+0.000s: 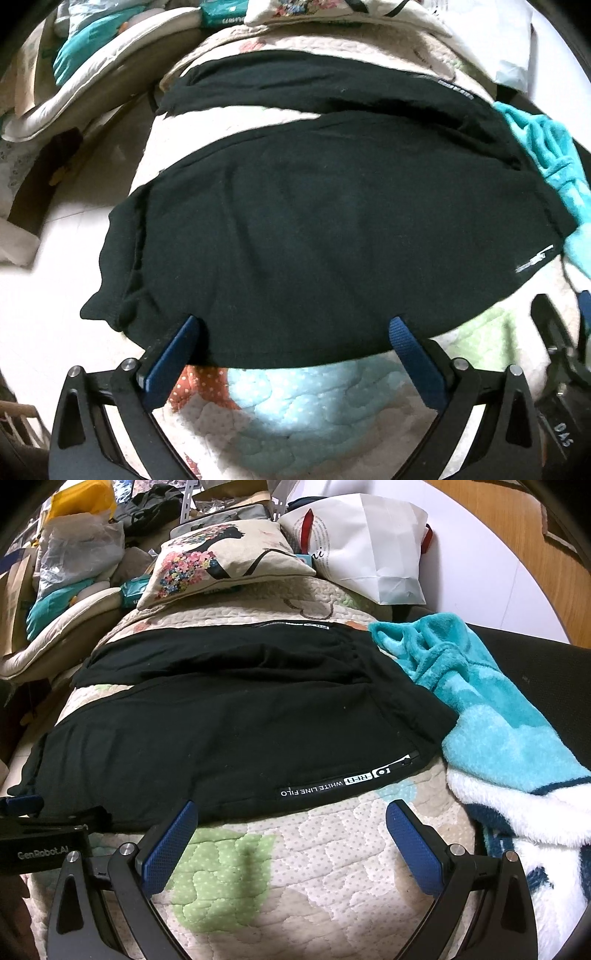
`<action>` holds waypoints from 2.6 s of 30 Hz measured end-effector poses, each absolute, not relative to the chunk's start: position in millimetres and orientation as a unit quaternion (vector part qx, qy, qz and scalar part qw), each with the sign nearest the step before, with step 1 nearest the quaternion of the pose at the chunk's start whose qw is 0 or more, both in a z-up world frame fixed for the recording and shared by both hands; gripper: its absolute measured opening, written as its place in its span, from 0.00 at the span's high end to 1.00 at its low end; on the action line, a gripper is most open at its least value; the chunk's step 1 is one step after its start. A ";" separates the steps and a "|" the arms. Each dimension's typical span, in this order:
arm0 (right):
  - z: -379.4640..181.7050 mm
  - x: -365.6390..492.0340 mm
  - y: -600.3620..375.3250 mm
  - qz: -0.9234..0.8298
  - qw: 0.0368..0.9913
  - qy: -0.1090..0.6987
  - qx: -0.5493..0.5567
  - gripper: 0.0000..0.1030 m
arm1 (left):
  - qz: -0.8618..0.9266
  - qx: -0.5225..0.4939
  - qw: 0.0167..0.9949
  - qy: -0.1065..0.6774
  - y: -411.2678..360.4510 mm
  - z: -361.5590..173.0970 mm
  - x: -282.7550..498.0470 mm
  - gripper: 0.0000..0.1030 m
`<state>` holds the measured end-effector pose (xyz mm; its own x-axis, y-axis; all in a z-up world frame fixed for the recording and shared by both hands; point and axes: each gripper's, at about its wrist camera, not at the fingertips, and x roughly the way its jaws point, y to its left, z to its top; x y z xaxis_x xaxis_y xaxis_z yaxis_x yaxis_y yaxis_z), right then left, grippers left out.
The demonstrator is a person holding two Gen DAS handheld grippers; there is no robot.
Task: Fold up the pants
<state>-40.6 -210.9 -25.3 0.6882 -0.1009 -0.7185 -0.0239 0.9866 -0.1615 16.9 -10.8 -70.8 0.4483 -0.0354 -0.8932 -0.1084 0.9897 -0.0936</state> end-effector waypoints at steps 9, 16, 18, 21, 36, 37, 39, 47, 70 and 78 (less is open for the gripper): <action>-12.7 -40.4 -208.2 -0.017 0.909 0.408 -0.082 0.00 | 0.000 -0.120 0.874 0.471 15.9 -23.0 15.1 0.18; 71.1 0.4 -213.6 0.061 0.907 0.413 -0.064 0.00 | 0.025 -0.136 0.890 0.434 87.5 37.4 33.9 0.18; 86.3 27.2 -211.1 0.075 0.907 0.404 -0.095 0.00 | 0.034 -0.115 0.896 0.427 99.4 47.3 54.4 0.18; 91.5 74.3 -211.9 0.087 0.905 0.396 -0.129 0.00 | 0.045 -0.093 0.902 0.419 118.8 49.8 100.0 0.18; 1.2 305.9 -235.3 0.112 0.864 0.474 -0.128 0.06 | -0.007 -0.108 0.883 0.457 164.9 -33.3 287.8 0.18; -4.8 315.9 -232.7 0.119 0.861 0.479 -0.126 0.06 | -0.007 -0.104 0.882 0.459 165.6 -39.4 295.2 0.18; -15.4 332.5 -226.4 0.137 0.856 0.484 -0.121 0.07 | -0.010 -0.094 0.880 0.465 164.9 -51.0 308.2 0.18; -57.3 367.3 -203.6 0.177 0.828 0.511 -0.147 0.10 | -0.027 -0.068 0.877 0.475 152.6 -68.2 332.0 0.20; 31.1 240.0 -225.9 0.232 0.831 0.502 -0.060 0.99 | -0.072 -0.077 0.908 0.406 119.3 37.6 181.5 0.96; 32.4 162.7 -251.4 0.205 0.829 0.516 -0.061 0.88 | -0.061 -0.102 0.906 0.407 104.7 30.7 81.1 0.96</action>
<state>162.7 -251.4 32.4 0.3833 0.2784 -0.8806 -0.4034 0.9082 0.1116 81.1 104.7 30.7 0.6620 -0.1939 -0.7240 0.0273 0.9716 -0.2352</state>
